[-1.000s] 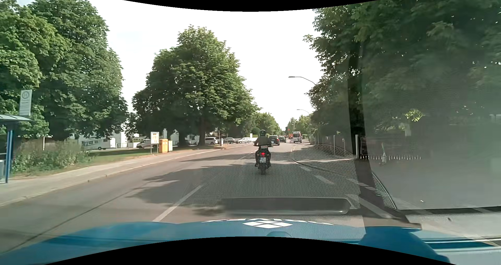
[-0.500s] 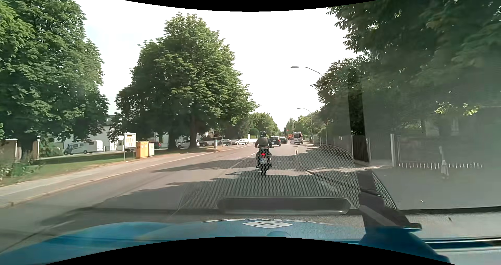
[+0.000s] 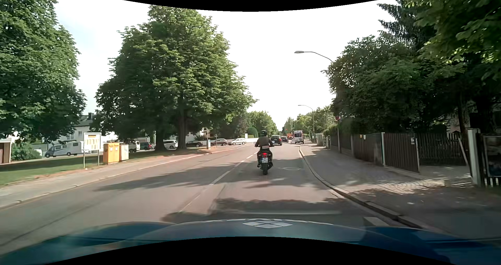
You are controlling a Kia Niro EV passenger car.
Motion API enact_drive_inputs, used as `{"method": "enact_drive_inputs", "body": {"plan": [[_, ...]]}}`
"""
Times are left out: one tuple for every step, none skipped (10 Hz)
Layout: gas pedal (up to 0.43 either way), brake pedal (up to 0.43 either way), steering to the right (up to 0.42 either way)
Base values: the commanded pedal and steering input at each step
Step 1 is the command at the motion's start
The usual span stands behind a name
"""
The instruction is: Follow the waypoints while adhering to traffic rules and regulations
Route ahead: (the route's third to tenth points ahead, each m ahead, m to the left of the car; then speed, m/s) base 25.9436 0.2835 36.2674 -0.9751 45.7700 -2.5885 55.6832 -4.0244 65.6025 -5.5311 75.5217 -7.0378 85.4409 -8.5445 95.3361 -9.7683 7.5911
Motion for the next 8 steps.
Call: {"method": "enact_drive_inputs", "body": {"plan": [[0.0,0.085,0.007],[0.0,0.085,0.009],[0.0,0.085,0.014],[0.0,0.085,0.018],[0.0,0.085,0.019],[0.0,0.079,0.019],[0.0,0.073,0.021],[0.0,0.073,0.023]]}}
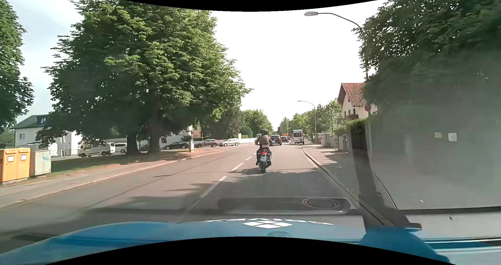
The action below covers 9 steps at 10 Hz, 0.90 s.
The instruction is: Follow the waypoints while adhering to traffic rules and regulations
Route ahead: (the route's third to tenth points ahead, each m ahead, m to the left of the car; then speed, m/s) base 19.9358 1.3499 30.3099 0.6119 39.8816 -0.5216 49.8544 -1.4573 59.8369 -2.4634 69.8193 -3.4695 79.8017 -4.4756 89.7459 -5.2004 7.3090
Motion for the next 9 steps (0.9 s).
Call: {"method": "enact_drive_inputs", "body": {"plan": [[0.0,0.073,0.024],[0.0,0.061,0.023],[0.0,0.055,0.024],[0.0,0.049,0.024],[0.0,0.043,0.024],[0.0,0.037,0.023],[0.0,0.043,0.023],[0.0,0.03,0.023],[0.0,0.0,0.022]]}}
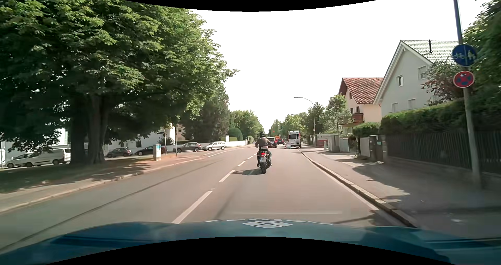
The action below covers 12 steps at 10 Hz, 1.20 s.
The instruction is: Follow the waypoints while adhering to traffic rules and regulations
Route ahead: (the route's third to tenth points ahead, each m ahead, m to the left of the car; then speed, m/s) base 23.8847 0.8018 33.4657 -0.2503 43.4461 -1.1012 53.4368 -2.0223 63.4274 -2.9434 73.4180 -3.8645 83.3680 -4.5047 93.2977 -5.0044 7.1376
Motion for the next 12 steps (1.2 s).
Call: {"method": "enact_drive_inputs", "body": {"plan": [[0.0,0.0,0.018],[0.0,0.0,0.014],[0.0,0.0,0.015],[0.0,0.0,0.015],[0.0,0.0,0.013],[0.0,0.0,0.013],[0.0,0.0,0.012],[0.0,0.0,0.011],[0.0,0.0,0.013],[0.0,0.0,0.013],[0.0,0.0,0.013],[0.0,0.0,0.012]]}}
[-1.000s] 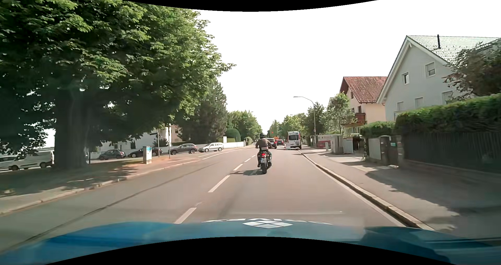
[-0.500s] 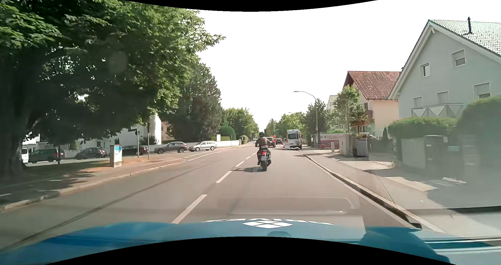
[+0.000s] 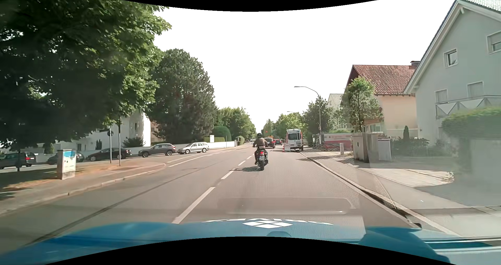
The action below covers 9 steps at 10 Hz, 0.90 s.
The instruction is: Follow the waypoints while adhering to traffic rules and regulations
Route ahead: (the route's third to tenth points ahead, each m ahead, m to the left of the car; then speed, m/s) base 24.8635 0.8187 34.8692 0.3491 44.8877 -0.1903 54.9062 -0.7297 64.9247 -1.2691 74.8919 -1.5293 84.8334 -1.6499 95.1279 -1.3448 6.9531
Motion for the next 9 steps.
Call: {"method": "enact_drive_inputs", "body": {"plan": [[0.0,0.0,0.012],[0.0,0.0,0.012],[0.0,0.0,0.012],[0.0,0.0,0.012],[0.0,0.0,0.012],[0.0,0.0,0.012],[0.0,0.0,0.012],[0.0,0.0,0.012],[0.0,0.0,0.012]]}}
